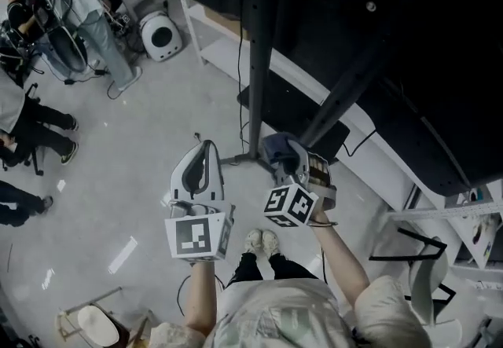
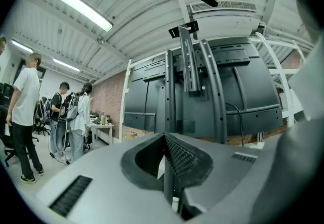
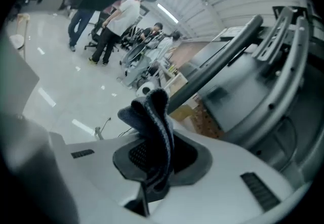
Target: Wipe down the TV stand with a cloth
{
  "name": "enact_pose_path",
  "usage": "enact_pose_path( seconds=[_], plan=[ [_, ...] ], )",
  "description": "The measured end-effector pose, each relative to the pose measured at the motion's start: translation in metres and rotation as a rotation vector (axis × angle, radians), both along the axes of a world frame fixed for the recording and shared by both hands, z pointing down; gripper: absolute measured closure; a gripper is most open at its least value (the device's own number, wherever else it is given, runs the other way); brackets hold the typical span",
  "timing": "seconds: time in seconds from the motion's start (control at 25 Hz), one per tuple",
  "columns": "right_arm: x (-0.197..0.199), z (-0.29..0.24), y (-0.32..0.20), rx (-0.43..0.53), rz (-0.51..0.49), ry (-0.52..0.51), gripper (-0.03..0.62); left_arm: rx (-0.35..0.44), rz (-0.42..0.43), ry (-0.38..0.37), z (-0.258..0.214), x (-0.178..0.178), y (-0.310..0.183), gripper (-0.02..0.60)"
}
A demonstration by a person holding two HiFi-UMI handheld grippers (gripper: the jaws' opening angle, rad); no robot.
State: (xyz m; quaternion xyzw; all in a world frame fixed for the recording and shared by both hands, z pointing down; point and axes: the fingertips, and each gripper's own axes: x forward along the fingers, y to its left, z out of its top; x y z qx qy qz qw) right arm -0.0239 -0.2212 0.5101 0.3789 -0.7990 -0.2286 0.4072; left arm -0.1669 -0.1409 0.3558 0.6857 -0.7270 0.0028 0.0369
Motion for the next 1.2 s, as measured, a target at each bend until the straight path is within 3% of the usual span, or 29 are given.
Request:
enact_pose_path(
  seconds=[0.2,0.44,0.56,1.0,1.2],
  plan=[
    [-0.008,-0.125,0.011,0.169,0.023,-0.270,0.537,0.110,-0.037,-0.027,-0.051,-0.009,0.011,0.568],
    [-0.005,-0.204,0.052,0.096,-0.019,-0.671,0.537,0.204,-0.033,-0.064,-0.099,0.007,0.026,0.568],
    [0.001,-0.229,0.066,0.081,-0.041,-0.786,0.537,0.228,-0.020,-0.090,-0.112,0.016,0.031,0.568],
    [0.004,-0.263,0.080,0.078,-0.090,-0.871,0.537,0.259,-0.001,-0.108,-0.124,0.025,0.029,0.568],
    [-0.003,-0.268,0.074,0.117,-0.123,-0.787,0.537,0.237,-0.006,-0.116,-0.118,0.024,0.029,0.568]
  ],
)
